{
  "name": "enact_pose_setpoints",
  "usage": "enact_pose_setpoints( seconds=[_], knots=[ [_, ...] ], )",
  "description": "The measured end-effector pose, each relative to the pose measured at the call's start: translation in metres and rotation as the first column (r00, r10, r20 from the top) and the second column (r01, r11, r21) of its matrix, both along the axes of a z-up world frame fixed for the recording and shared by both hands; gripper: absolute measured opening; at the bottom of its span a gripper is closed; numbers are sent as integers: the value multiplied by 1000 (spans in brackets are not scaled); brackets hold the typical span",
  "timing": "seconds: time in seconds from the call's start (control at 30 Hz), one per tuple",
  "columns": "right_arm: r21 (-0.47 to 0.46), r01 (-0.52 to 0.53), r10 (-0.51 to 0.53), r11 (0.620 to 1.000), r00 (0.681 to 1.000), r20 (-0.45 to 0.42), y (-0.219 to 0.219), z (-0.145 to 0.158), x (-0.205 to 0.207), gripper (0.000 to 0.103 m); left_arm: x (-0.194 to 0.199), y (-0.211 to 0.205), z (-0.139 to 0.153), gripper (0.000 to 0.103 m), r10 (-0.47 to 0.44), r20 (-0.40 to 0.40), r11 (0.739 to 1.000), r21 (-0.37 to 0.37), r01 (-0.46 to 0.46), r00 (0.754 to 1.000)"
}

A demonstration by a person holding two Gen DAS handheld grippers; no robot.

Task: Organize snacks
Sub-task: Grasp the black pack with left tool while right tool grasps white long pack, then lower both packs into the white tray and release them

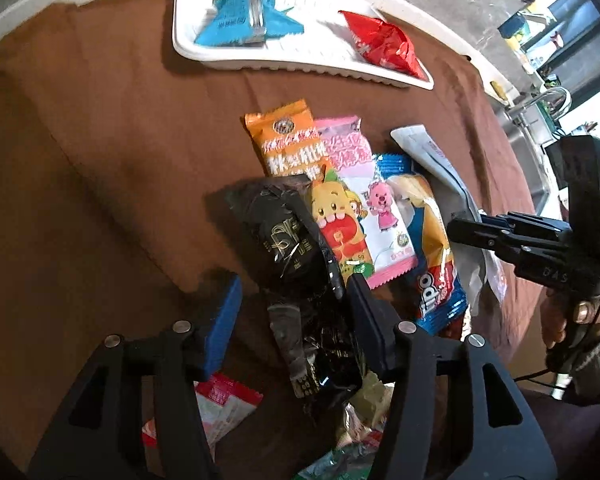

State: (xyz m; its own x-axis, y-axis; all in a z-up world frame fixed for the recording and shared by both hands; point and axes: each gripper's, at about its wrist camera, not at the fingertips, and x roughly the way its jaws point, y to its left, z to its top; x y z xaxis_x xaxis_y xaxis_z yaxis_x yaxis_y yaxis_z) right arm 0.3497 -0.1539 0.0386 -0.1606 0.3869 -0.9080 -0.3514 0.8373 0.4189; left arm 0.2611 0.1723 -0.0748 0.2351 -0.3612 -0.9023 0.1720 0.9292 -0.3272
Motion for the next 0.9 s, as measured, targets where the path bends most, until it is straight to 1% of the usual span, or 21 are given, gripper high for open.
enact_pose_setpoints(
  seconds=[0.03, 0.07, 0.1, 0.13, 0.23, 0.3, 0.4, 0.57, 0.6, 0.73, 0.8, 0.9],
  knots=[
    [7, 8, -8, 1000, 1000, -7, -1, -1, 0, 23, -1, -1, -1, 53, -10, 9, 1000, 11, 10, 1000],
    [14, 17, -17, 1000, 1000, -14, -3, -1, 1, 22, -1, -3, -2, 51, -16, 16, 1000, 18, 16, 1000],
    [22, 24, -24, 999, 999, -21, -4, -2, 1, 22, -1, -5, -2, 45, -18, 20, 1000, 15, 18, 1000],
    [26, 30, -30, 999, 999, -26, -5, -2, 1, 22, 0, -6, -3, 41, -28, 18, 1000, -1, 28, 999],
    [53, 63, -60, 997, 997, -56, -9, -3, 3, 21, 2, -6, -4, 36, -21, 17, 1000, -15, 21, 1000],
    [72, 80, -75, 994, 994, -75, -12, -3, 2, 21, 2, -2, -4, 26, -8, 16, 999, -44, 9, 1000],
    [105, 116, -105, 988, 989, -104, -18, -1, 4, 21, 1, 4, -1, 18, -5, 21, 997, -82, 7, 1000],
    [171, 188, -163, 967, 975, -149, -29, 5, 12, 21, 2, 11, 5, 17, 2, 35, 995, -101, 1, 999],
    [182, 201, -173, 962, 972, -160, -30, 6, 13, 21, 4, 14, 6, 17, 7, 33, 992, -122, -3, 999],
    [228, 253, -210, 940, 958, -196, -36, 10, 19, 21, 7, 25, 12, 16, 40, 37, 985, -167, -33, 999],
    [248, 272, -223, 930, 952, -208, -37, 12, 22, 21, 9, 33, 18, 16, 57, 41, 977, -210, -47, 998],
    [282, 301, -243, 911, 944, -223, -37, 16, 31, 21, 16, 42, 28, 16, 80, 47, 965, -255, -65, 996]
  ],
)
